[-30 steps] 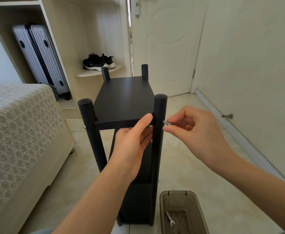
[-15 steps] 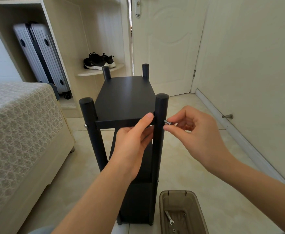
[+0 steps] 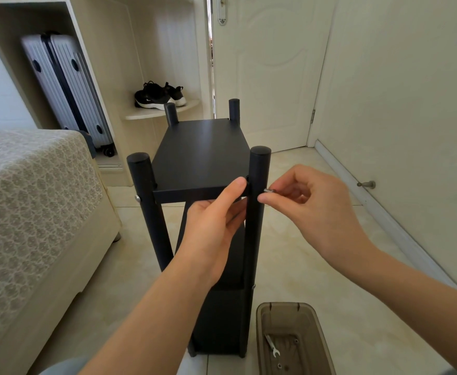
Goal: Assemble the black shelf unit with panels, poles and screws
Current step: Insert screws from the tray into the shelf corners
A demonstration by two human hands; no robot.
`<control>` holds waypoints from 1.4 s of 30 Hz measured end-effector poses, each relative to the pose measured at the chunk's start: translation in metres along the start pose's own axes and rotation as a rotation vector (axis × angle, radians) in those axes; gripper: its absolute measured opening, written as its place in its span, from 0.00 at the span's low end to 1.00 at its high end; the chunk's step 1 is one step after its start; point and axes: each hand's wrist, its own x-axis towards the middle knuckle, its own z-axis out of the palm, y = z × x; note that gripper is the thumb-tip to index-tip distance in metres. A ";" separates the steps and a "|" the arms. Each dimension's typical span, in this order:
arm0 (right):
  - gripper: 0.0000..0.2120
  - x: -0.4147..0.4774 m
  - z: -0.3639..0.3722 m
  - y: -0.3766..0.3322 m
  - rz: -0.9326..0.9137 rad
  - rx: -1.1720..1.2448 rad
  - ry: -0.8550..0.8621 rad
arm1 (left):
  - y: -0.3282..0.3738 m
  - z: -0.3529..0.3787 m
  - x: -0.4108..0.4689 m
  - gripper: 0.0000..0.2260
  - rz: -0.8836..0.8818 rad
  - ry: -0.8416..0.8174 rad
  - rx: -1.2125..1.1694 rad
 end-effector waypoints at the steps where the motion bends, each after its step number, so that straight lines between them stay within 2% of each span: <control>1: 0.08 0.000 0.000 0.000 0.006 -0.010 0.007 | 0.000 0.000 0.000 0.07 -0.001 -0.002 0.002; 6: 0.09 -0.003 0.000 -0.002 0.016 -0.032 0.016 | -0.005 -0.005 0.004 0.04 -0.043 0.006 -0.010; 17: 0.03 -0.004 -0.008 -0.001 0.072 -0.006 -0.018 | -0.007 -0.006 0.006 0.19 -0.027 0.011 -0.020; 22: 0.03 -0.003 -0.007 -0.003 0.087 0.052 -0.024 | -0.007 -0.006 0.007 0.19 -0.040 0.020 0.001; 29: 0.03 -0.001 -0.004 -0.002 0.129 0.089 -0.054 | -0.009 -0.006 0.007 0.14 -0.045 0.012 0.007; 33: 0.03 0.001 -0.004 -0.001 0.148 0.114 -0.057 | -0.009 -0.006 0.006 0.17 -0.037 0.021 0.007; 36: 0.01 0.002 -0.004 0.000 0.188 0.138 -0.067 | -0.009 -0.005 0.006 0.22 -0.043 0.033 0.016; 40: 0.03 0.005 -0.004 0.003 0.278 0.182 -0.075 | -0.009 -0.006 0.006 0.14 -0.033 0.036 0.047; 42: 0.05 0.006 -0.004 0.004 0.327 0.215 -0.087 | -0.009 -0.006 0.005 0.17 -0.025 0.028 0.094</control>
